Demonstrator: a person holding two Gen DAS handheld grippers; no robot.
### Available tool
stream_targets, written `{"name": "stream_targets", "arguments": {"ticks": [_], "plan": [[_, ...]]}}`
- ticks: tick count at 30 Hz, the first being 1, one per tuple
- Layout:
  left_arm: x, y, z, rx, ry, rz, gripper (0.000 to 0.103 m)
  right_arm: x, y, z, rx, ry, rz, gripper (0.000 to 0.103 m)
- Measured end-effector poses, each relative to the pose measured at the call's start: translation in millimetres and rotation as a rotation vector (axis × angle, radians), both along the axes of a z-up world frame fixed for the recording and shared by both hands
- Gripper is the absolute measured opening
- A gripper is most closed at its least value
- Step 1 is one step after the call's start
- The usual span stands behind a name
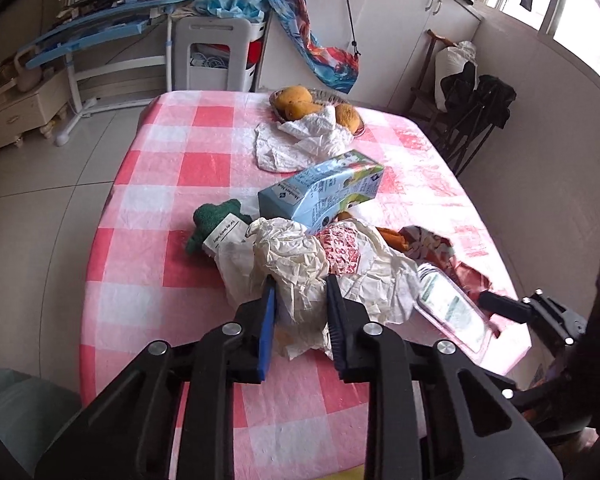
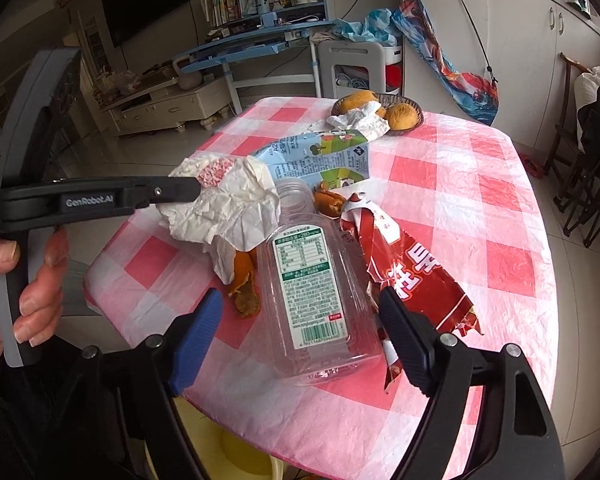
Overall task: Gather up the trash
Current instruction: 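Grasp the clear plastic bottle with the right gripper while the left gripper grasps the white tissue, then carry the bottle with the right gripper and drop it into the yellow bucket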
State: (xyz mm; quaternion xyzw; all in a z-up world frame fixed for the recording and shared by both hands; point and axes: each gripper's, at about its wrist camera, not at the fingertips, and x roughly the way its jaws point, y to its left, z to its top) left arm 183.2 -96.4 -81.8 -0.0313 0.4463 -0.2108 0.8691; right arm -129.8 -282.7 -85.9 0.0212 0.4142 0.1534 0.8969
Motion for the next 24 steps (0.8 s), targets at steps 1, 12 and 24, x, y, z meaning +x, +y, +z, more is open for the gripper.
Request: {"name": "stream_targets", "arguments": {"ticks": [1,12,24], "plan": [[-3.4,5.7,7.8,-0.026,-0.011,0.002,0.022,1.0,1.2,-1.1,0.003,0.005,0.004,0.078],[-14.0,51.9,40.0,-0.155,-0.050,0.092,0.022,11.3,13.9,-16.3,-0.071,0.057,-0.004,0.070],[-22.2,54.8,43.3,-0.147,-0.076,0.097,0.023,7.3,-18.4,-8.0,0.270,0.074,-0.047,0.055]]}}
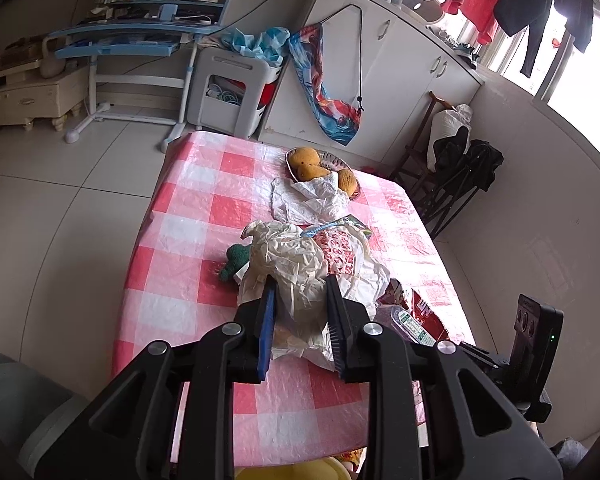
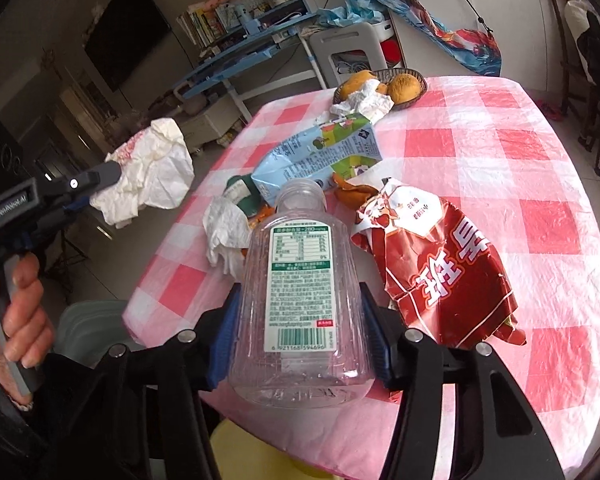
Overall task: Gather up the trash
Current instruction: 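Carry the bottle with the right gripper and drop it into the yellow bucket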
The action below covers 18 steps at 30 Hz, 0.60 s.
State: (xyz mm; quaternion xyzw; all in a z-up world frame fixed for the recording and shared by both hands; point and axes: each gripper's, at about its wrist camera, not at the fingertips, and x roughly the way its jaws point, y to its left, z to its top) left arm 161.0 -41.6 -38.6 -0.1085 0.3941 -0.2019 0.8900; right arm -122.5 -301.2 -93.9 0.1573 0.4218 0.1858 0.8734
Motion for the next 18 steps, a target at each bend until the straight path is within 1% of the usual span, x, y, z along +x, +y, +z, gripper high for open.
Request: {"name": "stream_targets", "arguments": {"ticks": [1,4,6,9,12,14,18], "plan": [[-2.5,2.1,0.8,-0.004,-0.005,0.003,0.023,-1.4,-1.9,0.9,0.037,-0.002,-0.001,0.054],[-10.3,10.8,1.7,-0.018,-0.013,0.018,0.023,-5.7,-5.8,7.6,0.104,-0.031,-0.013,0.054],[-15.5,18.9,1.3,-0.032,-0.012,0.031,0.023,-11.7,-7.8,16.2,0.125,-0.063,-0.021,0.054],[-25.2,30.2,1.8,-0.045,-0.018,0.051,0.023,-24.4,-7.8,28.1,0.165,-0.100,0.007,0.055],[-36.9,42.0,2.6,-0.057,-0.029,0.071,0.023,-41.7,3.9,33.9,0.183,-0.114,0.107,0.055],[-43.7,50.1,3.8,-0.067,-0.034,0.083,0.023,-55.7,20.0,28.2,0.174,-0.089,0.196,0.055],[-55.0,59.4,2.2,-0.080,-0.026,0.098,0.023,-85.6,62.1,7.8,0.077,-0.007,0.369,0.055]]}}
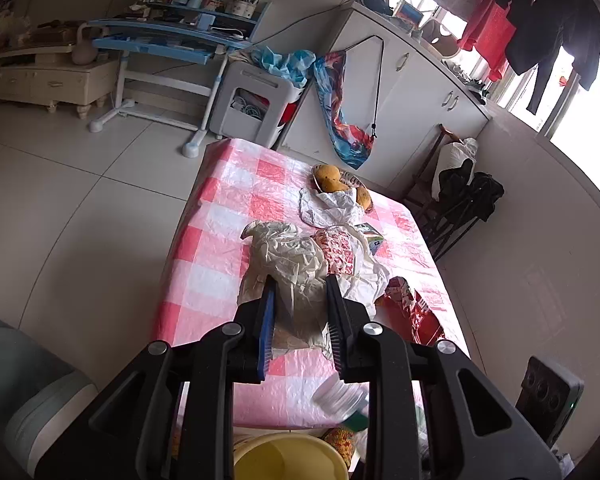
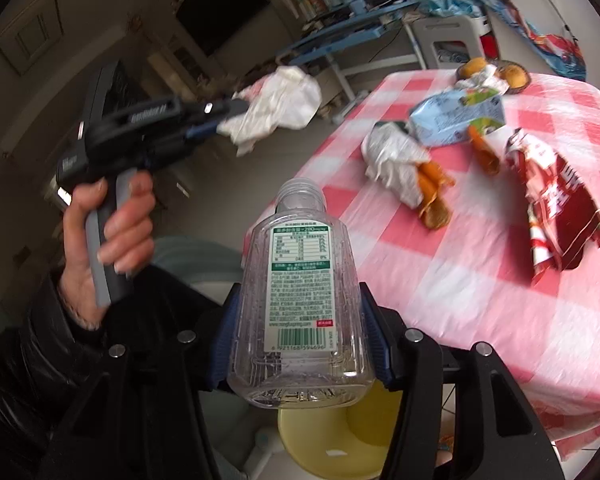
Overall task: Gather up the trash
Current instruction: 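Carry the bottle with the right gripper and drop it into the yellow bucket, then drop the white tissue into the yellow bucket with the left gripper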
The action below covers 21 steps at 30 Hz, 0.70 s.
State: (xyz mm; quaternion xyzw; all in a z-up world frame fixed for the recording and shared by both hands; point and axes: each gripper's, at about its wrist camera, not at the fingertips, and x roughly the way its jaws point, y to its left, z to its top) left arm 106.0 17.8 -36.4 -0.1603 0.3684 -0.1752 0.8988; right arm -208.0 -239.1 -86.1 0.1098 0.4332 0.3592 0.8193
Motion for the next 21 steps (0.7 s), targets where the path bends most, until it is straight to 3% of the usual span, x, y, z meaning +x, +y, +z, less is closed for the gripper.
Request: {"name": "stream_targets", "arguments": {"ticks": [7,13,16,21], "plan": [[-29.9,-10.5,-9.9,0.070,0.009,-0.020,0.023,-30.0,66.1,-48.2,-0.247,0.082,0.210,0.055],[-64.5,-20.6,-20.9,0.123,0.014,-0.045,0.023,-31.7,93.2,-78.5,-0.380,0.110,0.283,0.055],[-73.0,-25.9,-24.8,0.140,0.018,-0.063,0.023,-25.3,92.8,-79.9,-0.368,0.111,0.265,0.056],[-76.7,-35.0,-30.6,0.186,0.033,-0.098,0.023,-34.5,67.1,-48.9,-0.195,0.035,0.167,0.064]]}}
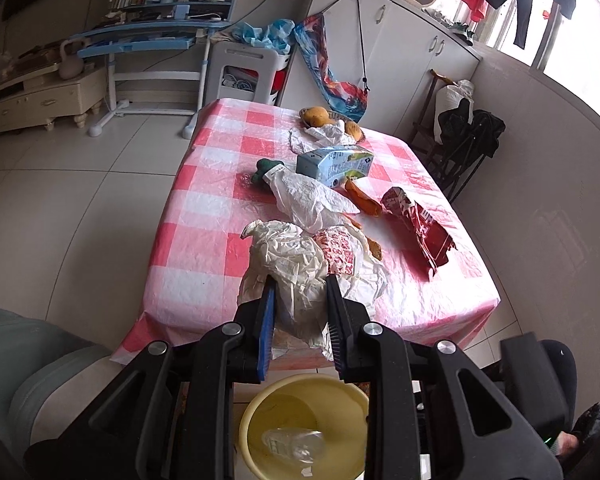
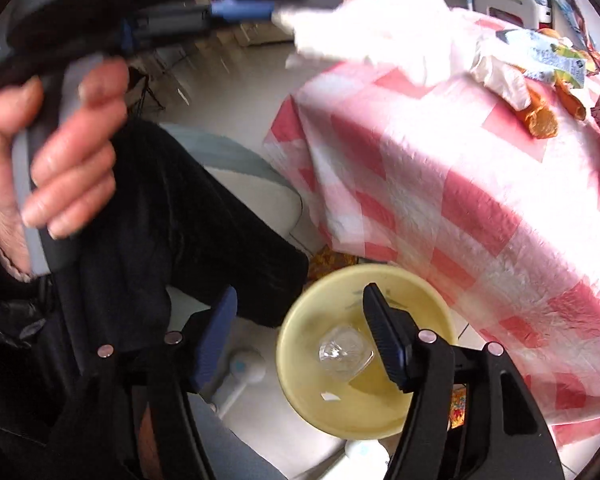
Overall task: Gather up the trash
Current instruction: 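Drop the white tissue into the yellow bucket with the left gripper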
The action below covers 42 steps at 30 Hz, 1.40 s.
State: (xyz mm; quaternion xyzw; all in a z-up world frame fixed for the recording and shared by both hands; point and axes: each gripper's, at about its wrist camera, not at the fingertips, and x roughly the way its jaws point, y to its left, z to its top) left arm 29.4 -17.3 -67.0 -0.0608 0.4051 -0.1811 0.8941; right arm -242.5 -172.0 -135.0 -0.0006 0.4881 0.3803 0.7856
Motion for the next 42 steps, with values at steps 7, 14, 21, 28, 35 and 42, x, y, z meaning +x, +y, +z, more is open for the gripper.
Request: {"name": "stream_targets", "arguments": {"ticks": [7,14,21,28,35,42], "plan": [[-22.6,-27.9,-21.6,0.117,0.063,-0.105,0.023,-7.3,-41.2,45.3,0.159,-0.200,-0.217,0.078],[-67.2,-62.5,-52.8,0.279,0.154,-0.297,0.023,-1.1,-85.0,64.0,0.232,-0.245,-0.469,0.080],[-97.9,-90.3,-79.7,0.460,0.205,-0.454,0.035,-4.1,-130.4,70.0,0.294,-0.228,-0.678,0.082],[-86.3,-81.0,-69.5,0.399,0.187,-0.388,0.059,-4.1,-131.4,63.1,0.273,-0.207,-0.701,0.084],[-52.7,-37.4,-43.6,0.199,0.127,-0.090,0.080,0.2,-130.5,55.7,0.235,-0.203,-0.692,0.084],[-36.2,-6.9,-42.5,0.060,0.176,0.051,0.082,2.8,-122.5,50.9,0.195,-0.195,-0.667,0.085]]}}
